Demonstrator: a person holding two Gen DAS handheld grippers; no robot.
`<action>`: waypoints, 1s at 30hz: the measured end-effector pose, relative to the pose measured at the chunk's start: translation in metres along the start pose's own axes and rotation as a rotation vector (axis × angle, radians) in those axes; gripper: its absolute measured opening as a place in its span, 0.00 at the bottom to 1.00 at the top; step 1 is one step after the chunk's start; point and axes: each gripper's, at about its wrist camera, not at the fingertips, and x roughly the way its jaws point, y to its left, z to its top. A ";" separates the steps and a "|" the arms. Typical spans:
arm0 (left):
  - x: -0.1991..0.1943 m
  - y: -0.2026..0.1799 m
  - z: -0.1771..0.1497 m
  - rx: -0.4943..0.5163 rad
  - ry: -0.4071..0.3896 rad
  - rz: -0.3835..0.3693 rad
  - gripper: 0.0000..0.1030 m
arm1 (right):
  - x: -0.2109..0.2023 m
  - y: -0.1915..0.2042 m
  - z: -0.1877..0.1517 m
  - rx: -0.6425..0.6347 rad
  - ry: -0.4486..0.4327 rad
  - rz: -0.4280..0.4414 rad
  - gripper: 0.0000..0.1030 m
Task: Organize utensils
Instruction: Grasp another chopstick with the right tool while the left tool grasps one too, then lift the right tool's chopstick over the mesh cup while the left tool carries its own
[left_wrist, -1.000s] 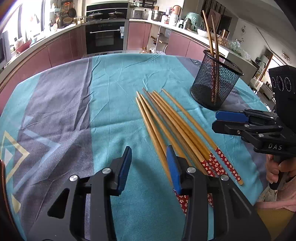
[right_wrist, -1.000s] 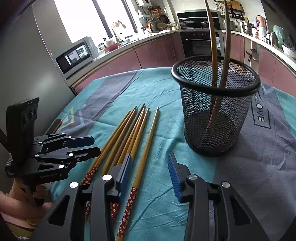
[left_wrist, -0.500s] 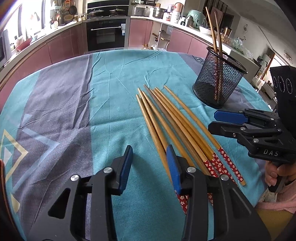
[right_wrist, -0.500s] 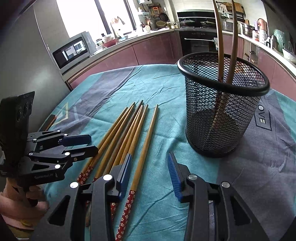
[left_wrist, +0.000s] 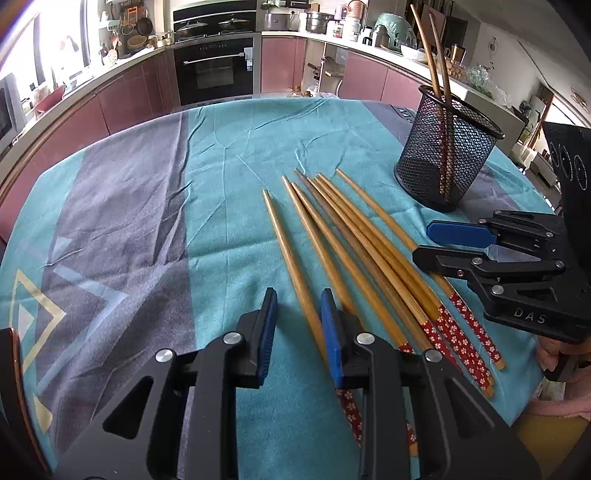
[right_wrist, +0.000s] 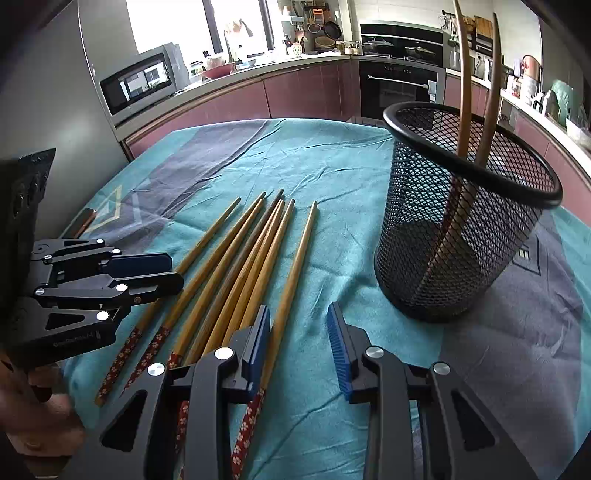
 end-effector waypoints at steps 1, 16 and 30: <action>0.001 -0.001 0.001 0.004 -0.001 0.004 0.23 | 0.001 0.001 0.001 -0.006 0.000 -0.008 0.28; 0.007 0.003 0.008 -0.046 -0.009 -0.004 0.08 | 0.005 -0.004 0.007 0.040 -0.009 -0.020 0.06; -0.015 0.012 0.011 -0.082 -0.053 -0.058 0.07 | -0.025 -0.008 0.007 0.078 -0.071 0.076 0.06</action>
